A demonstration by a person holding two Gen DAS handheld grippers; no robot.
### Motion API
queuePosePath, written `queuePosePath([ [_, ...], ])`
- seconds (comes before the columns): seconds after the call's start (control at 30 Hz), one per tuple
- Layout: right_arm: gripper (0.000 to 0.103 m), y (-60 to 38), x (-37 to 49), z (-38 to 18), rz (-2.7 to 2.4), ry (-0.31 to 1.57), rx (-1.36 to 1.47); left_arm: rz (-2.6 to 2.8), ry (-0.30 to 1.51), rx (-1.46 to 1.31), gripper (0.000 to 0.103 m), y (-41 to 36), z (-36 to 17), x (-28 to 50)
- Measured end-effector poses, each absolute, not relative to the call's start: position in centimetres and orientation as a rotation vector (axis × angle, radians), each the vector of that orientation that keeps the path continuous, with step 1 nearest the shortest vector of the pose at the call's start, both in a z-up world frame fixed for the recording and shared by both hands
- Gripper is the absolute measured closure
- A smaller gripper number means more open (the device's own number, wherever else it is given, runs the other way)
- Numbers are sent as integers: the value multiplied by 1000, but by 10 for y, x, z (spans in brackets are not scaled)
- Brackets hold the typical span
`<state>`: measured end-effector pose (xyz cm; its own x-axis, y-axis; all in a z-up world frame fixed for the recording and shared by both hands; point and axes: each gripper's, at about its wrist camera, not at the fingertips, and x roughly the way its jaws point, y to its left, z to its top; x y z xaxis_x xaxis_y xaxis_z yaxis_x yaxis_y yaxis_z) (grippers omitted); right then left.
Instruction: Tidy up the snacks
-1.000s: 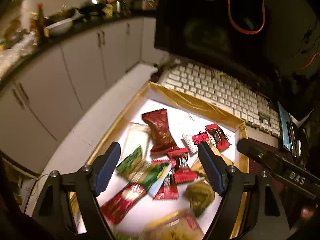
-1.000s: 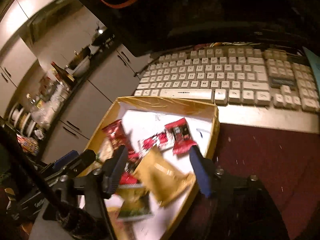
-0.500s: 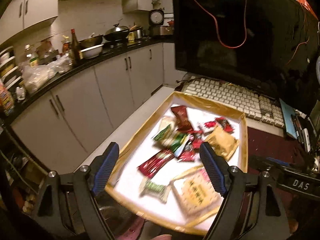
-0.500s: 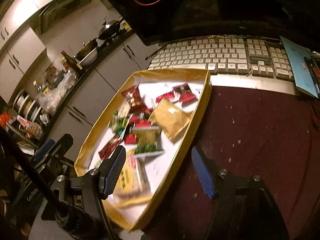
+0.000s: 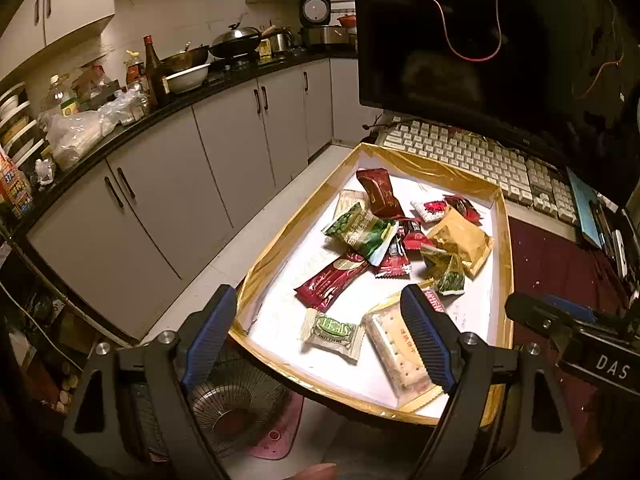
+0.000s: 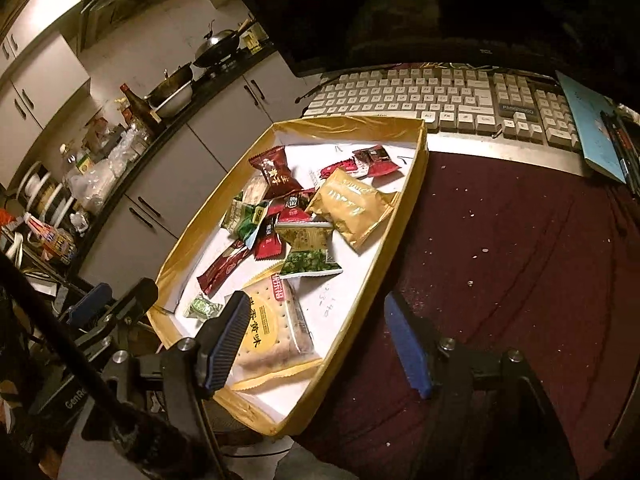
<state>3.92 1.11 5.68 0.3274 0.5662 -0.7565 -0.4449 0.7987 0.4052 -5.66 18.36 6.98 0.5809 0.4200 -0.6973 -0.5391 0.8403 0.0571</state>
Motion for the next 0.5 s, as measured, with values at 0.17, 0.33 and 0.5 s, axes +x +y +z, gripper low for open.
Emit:
queuePosePath([
  [0.17,34,25,36,57,646,1041,99,559,778,-176,19,192,64,-59],
  [0.33,34,37,35,59,627,1035,77,561,779,-191,19,204,62,-60],
  [0.5,34,48,34,60,626,1019,64,562,780,-200,19,215,58,-64],
])
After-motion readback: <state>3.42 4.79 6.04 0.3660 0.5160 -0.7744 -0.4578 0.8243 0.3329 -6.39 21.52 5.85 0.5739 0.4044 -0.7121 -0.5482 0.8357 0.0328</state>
